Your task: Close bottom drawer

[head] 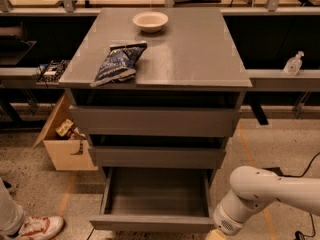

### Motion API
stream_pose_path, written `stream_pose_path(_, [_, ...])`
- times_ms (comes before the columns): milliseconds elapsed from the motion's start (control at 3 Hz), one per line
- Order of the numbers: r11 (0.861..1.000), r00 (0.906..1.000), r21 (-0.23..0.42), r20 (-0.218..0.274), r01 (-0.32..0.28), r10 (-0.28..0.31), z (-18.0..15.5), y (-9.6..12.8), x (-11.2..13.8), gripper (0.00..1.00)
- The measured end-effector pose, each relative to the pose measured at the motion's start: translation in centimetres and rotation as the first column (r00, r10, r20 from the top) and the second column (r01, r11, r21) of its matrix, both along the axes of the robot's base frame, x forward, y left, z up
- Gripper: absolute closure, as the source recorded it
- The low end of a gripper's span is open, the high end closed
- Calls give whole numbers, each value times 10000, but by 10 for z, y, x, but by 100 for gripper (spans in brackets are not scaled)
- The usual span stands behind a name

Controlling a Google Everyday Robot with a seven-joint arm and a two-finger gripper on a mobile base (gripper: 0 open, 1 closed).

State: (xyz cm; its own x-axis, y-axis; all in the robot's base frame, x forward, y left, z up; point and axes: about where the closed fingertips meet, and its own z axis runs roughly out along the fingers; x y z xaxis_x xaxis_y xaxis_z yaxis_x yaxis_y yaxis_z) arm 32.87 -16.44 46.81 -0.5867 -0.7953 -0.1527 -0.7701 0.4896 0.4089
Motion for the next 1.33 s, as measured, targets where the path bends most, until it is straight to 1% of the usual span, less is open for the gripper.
stream_pose_path(333, [9997,9995,208,-285,125,-119,-17,1,2,0])
stream_pose_path(667, [9940,9946,786,-757,766,-706,-62,-4,10,18])
stream_pose_path(1000, [9827,9812,1182,-1470,1427,-1248,-123,-2,13,41])
stream_pose_path(1333, [9724,9655,1240,-1960,1978,-1714,-178,4,10,65])
